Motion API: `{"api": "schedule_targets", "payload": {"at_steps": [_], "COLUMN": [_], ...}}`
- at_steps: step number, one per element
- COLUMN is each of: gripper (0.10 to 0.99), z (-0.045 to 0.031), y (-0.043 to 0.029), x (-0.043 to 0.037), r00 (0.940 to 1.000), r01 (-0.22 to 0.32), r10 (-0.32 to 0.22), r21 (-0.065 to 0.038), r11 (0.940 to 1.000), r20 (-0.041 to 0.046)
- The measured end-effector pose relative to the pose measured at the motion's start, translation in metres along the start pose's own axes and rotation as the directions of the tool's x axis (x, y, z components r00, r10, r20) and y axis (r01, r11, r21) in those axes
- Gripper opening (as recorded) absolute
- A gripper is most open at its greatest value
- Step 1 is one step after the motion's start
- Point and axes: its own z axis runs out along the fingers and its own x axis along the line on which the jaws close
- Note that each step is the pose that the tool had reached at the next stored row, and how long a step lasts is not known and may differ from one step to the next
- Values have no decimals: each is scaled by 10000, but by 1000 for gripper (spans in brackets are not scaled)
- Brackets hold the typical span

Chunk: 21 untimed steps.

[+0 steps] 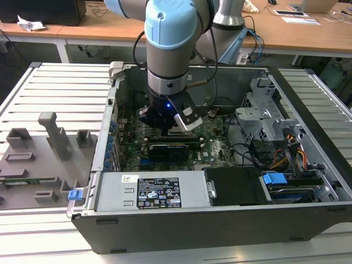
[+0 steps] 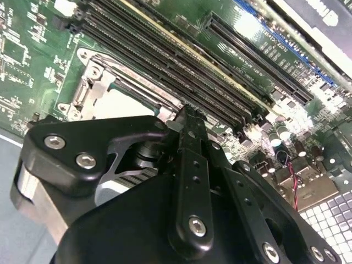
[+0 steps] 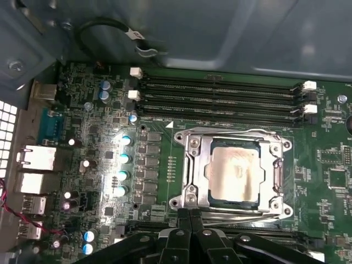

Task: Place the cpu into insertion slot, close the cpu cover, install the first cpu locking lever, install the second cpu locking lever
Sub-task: 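Install the second cpu locking lever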

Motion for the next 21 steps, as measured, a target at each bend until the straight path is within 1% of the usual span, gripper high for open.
{"api": "schedule_targets", "payload": {"at_steps": [2,6,7,10,11,13,15,17,21], "gripper": [106,106,106,106,106,106,106,106,106], "z": [5,23,29,64,82,106,133,150,168], "y": [-14,-66,-70,-78,-81,-86,-90,-92,-94], "x": [2,29,35,58,70,72,74,80,120], "r00": [10000,10000,10000,10000,10000,10000,10000,10000,10000], "r01": [-3,-8,-8,-7,-7,-7,-8,-8,-8], "r10": [3,9,9,9,10,10,12,13,14], "r21": [-71,-352,-381,-535,-576,-621,-734,-808,-883], "r11": [10000,9994,9993,9986,9983,9981,9973,9967,9961], "r20": [5,25,27,40,47,49,58,64,70]}}
